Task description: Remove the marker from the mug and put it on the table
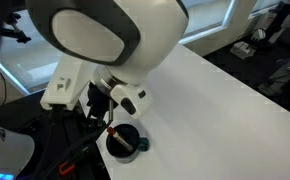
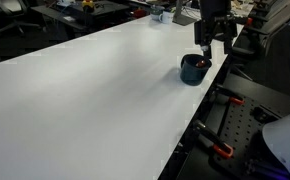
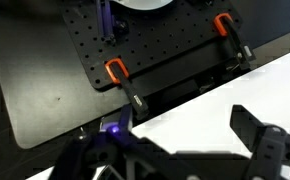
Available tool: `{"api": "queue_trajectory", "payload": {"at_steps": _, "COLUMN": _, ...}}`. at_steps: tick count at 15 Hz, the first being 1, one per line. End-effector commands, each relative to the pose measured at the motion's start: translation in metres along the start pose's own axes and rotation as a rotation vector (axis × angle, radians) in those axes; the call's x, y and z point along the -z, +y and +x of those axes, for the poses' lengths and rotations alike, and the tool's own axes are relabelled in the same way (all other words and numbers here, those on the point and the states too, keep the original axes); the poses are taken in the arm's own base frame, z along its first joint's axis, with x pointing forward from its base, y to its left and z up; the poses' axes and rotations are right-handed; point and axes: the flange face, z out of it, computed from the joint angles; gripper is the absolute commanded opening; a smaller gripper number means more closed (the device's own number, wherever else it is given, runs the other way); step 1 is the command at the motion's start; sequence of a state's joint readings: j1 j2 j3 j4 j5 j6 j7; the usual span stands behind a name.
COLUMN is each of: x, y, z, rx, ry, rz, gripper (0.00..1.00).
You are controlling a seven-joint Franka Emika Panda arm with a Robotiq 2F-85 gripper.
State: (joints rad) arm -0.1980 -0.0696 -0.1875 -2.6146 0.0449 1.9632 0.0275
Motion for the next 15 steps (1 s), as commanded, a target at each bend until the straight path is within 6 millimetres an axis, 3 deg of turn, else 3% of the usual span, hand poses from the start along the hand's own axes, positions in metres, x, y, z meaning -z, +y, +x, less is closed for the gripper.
{"api": "queue_trajectory", "payload": {"at_steps": 1, "x": 0.0, "y": 0.0, "z": 0.0, "rx": 0.0, "ry": -0.002, "rz": 0.0, "gripper": 1.0}}
{"api": "queue_trajectory", "payload": {"at_steps": 12, "x": 0.0, "y": 0.0, "z": 0.0, "rx": 0.0, "ry": -0.002, "rz": 0.0, "gripper": 1.0}}
{"api": "queue_trajectory", "payload": {"at_steps": 15, "x": -0.004, "y": 0.005, "z": 0.018, "rx": -0.002, "ry": -0.043, "rz": 0.015, "gripper": 1.0}}
